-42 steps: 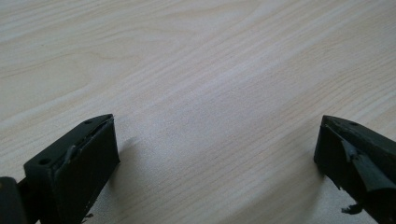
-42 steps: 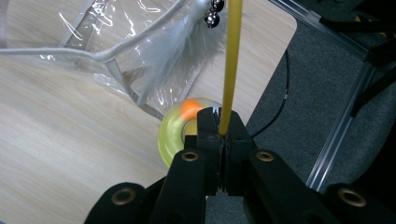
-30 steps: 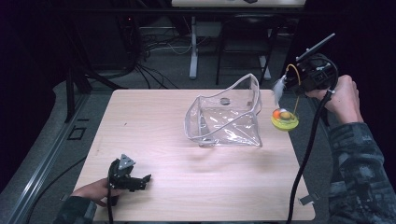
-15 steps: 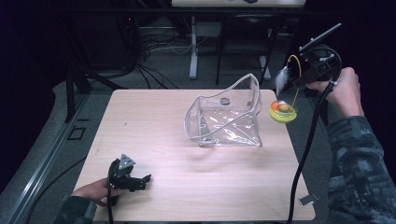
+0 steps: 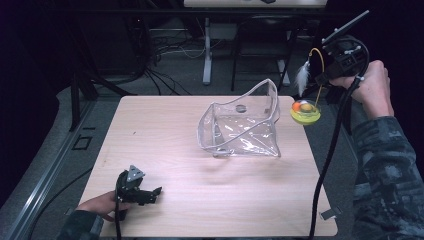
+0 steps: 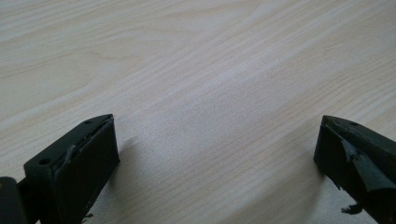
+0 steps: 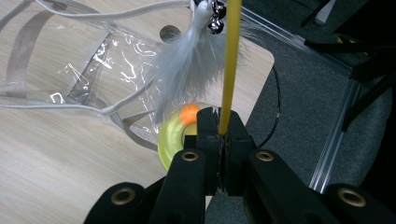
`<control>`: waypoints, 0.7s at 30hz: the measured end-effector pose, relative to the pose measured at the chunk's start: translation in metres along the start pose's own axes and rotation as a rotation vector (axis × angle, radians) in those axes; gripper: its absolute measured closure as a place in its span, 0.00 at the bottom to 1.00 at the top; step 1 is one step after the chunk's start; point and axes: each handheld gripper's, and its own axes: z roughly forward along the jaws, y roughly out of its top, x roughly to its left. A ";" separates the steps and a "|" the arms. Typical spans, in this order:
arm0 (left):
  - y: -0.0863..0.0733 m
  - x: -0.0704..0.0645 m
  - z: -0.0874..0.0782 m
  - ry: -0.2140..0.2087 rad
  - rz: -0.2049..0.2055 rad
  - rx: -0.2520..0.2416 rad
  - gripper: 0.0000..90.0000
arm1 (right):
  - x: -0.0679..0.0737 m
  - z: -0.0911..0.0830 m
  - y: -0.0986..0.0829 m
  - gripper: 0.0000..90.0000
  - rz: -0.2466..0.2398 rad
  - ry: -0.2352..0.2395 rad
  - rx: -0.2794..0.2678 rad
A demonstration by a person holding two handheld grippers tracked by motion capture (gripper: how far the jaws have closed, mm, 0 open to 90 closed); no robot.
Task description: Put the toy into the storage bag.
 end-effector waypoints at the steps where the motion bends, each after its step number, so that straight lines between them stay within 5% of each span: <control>1: 0.000 0.000 0.000 0.000 0.000 0.000 0.00 | 0.000 0.000 0.000 0.99 0.000 0.000 0.000; 21: 0.000 0.000 0.000 0.000 0.000 0.000 0.00 | 0.013 -0.030 0.027 0.99 -0.035 -0.044 -0.040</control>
